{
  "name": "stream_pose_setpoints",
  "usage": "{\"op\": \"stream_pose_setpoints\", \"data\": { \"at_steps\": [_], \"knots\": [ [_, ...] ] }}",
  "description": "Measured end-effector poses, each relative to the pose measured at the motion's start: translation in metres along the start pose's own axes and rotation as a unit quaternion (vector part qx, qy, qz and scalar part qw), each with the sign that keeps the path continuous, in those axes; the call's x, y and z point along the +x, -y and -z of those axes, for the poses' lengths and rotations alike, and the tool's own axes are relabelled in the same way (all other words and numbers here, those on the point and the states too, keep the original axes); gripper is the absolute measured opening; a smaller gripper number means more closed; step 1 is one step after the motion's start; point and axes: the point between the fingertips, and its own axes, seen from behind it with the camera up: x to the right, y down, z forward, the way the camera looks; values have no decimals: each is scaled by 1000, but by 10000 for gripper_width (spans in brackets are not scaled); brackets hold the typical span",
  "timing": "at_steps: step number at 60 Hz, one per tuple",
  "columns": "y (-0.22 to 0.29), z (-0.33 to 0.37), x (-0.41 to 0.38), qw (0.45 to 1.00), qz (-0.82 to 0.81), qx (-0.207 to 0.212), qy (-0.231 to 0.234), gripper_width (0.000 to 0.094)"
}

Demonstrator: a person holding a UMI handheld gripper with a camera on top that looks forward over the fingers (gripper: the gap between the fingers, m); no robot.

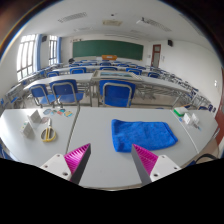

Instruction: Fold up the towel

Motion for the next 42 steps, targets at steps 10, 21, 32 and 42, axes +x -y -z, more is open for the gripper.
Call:
{"op": "stream_pose_setpoints", "data": {
  "at_steps": [10,21,32,42],
  "knots": [
    [14,-93,6,999,35,-12,-10,850],
    [2,-152,6,999,34,-41,8,783],
    [1,-156,16,997,63,-28,17,182],
    [0,-155,25,993,111,-32,12,36]
  ]
}}
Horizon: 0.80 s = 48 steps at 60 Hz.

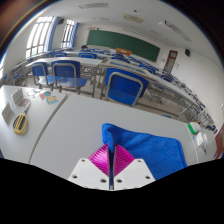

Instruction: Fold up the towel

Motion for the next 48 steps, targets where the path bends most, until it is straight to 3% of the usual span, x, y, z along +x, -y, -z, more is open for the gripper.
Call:
{"op": "stream_pose_setpoints", "data": {
  "at_steps": [8,20,26,35,39,45,48],
  "knots": [
    [9,9,-12,997,-56,-12,51,31],
    [89,76,-49,969,-160,37,184,29],
    [105,86,-14,959,-199,51,196,30],
    [57,44,49,966,-210,3,153,53],
    [38,28,68,968,-212,-22,133,182],
    [20,19,104,974,-201,-28,104,599],
    [23,26,118,980,-179,-17,85,757]
  ]
}}
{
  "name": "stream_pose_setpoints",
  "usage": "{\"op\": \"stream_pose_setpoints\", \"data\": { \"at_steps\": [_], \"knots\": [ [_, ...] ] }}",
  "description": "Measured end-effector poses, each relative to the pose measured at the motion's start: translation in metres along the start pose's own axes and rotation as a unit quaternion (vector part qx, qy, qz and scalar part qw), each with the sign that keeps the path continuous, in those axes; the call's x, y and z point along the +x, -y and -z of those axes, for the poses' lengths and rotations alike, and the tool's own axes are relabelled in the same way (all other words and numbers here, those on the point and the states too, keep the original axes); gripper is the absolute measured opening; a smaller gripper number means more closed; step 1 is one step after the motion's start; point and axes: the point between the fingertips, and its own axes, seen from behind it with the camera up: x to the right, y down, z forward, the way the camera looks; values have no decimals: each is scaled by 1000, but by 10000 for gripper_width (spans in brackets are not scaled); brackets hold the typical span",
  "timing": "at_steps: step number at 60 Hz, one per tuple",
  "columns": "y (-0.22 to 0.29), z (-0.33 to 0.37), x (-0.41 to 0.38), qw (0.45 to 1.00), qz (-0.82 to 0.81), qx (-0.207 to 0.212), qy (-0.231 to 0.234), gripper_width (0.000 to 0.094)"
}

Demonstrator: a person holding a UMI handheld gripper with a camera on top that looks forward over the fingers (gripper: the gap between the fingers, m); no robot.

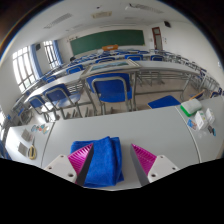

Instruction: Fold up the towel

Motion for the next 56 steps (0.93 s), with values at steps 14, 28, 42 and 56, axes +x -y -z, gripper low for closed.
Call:
{"op": "stream_pose_setpoints", "data": {
  "at_steps": [14,28,42,56],
  "knots": [
    [9,80,-2,996,75,42,-36,850],
    [-17,187,-56,991,94,74,-57,852],
    [-58,279,-91,987,105,97,-76,849],
    [-69,320,-104,985,104,114,-80,852]
  ]
}}
